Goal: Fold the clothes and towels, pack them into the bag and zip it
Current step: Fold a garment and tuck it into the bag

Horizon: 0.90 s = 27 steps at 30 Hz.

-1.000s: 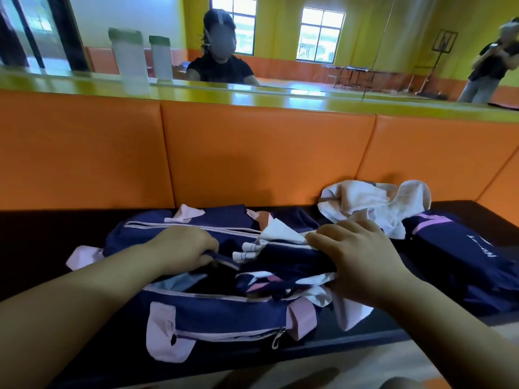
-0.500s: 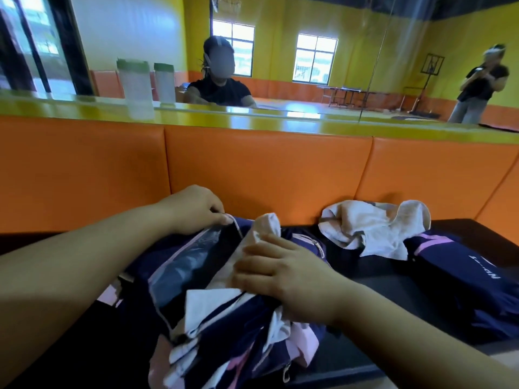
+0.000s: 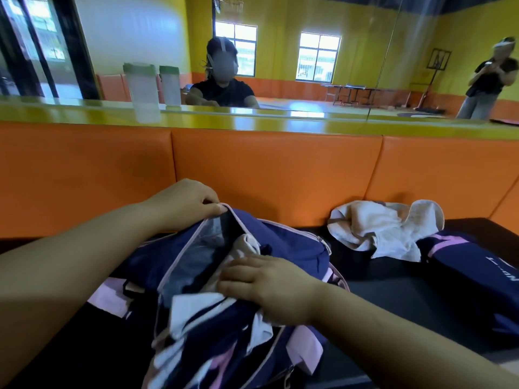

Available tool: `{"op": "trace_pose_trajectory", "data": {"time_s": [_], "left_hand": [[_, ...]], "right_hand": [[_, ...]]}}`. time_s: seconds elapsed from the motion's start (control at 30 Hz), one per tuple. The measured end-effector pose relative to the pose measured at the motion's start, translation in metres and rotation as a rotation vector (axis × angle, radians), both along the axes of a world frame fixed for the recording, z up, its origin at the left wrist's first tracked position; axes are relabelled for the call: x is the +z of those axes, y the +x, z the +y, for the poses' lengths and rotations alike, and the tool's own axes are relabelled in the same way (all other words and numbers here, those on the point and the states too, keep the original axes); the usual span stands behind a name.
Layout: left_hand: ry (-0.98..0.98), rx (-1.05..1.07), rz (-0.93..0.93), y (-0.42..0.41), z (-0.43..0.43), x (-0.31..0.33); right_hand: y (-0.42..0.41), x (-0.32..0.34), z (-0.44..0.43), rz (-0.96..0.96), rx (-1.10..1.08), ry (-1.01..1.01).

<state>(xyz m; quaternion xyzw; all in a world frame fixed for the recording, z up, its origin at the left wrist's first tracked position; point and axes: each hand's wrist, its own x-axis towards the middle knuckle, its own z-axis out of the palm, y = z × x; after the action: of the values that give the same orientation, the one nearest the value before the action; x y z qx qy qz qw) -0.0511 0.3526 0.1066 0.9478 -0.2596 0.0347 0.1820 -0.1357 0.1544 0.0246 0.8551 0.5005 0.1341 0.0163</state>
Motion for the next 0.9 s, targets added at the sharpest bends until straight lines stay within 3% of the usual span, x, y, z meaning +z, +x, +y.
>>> {"op": "trace_pose_trajectory", "data": {"time_s": [0.13,0.33,0.53,0.73,0.9], "left_hand": [[-0.097,-0.007,-0.035,-0.003,0.01,-0.007],[-0.038,-0.076,-0.135,-0.011,0.006,-0.018],[-0.086,-0.07,-0.199,-0.008,0.006,-0.013],[-0.105,-0.076,-0.195,-0.009,0.003,-0.019],[-0.14,-0.082,-0.132,-0.012,-0.003,-0.032]], "right_hand": [[0.003,-0.007,-0.009,-0.063,-0.305,-0.18],[0.0,0.004,-0.008,-0.023,-0.596,-0.16],[-0.002,-0.005,-0.013,-0.017,-0.265,-0.28],[0.01,-0.018,-0.025,-0.147,-0.471,-0.231],[0.008,-0.025,-0.042,-0.007,-0.383,-0.281]]}}
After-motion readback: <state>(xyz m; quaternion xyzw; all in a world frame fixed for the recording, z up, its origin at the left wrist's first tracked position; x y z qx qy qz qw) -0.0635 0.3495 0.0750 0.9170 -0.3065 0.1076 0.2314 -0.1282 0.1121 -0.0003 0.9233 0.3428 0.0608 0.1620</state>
